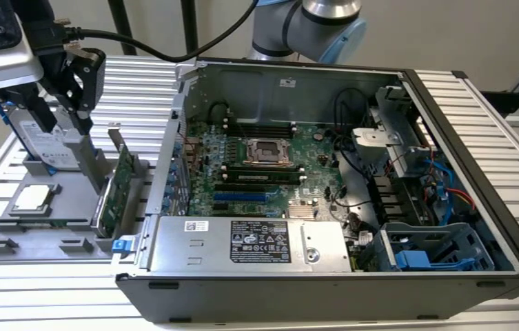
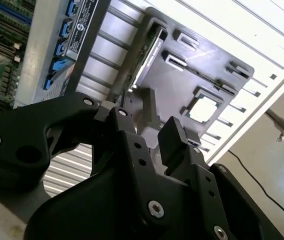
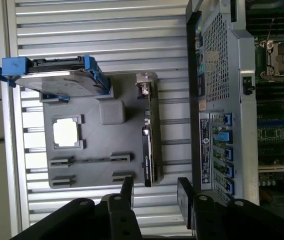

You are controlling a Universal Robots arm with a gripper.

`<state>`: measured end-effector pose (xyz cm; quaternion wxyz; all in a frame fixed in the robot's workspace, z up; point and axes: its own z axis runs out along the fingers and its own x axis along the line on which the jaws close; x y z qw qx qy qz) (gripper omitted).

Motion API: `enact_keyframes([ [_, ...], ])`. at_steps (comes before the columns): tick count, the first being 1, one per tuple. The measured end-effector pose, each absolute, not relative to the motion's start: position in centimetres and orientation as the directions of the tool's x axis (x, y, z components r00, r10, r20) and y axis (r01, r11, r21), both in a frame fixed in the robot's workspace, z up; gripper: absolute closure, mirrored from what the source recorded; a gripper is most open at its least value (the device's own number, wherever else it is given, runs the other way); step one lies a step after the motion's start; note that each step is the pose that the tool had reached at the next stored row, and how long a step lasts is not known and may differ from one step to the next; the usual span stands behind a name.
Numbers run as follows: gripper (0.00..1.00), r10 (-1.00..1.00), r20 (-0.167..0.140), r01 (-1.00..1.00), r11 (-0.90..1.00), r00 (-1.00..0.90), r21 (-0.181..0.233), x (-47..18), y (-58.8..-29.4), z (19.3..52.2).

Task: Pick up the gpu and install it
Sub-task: 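Pick up the gpu and move the gpu toward the slot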

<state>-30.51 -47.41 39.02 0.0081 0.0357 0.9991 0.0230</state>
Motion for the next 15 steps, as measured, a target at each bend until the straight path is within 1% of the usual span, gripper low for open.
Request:
enact_keyframes([
  [15,0.00,0.072,-0.013,0.071,0.996,-0.997,0.046,-30.51,-47.41,38.70],
])
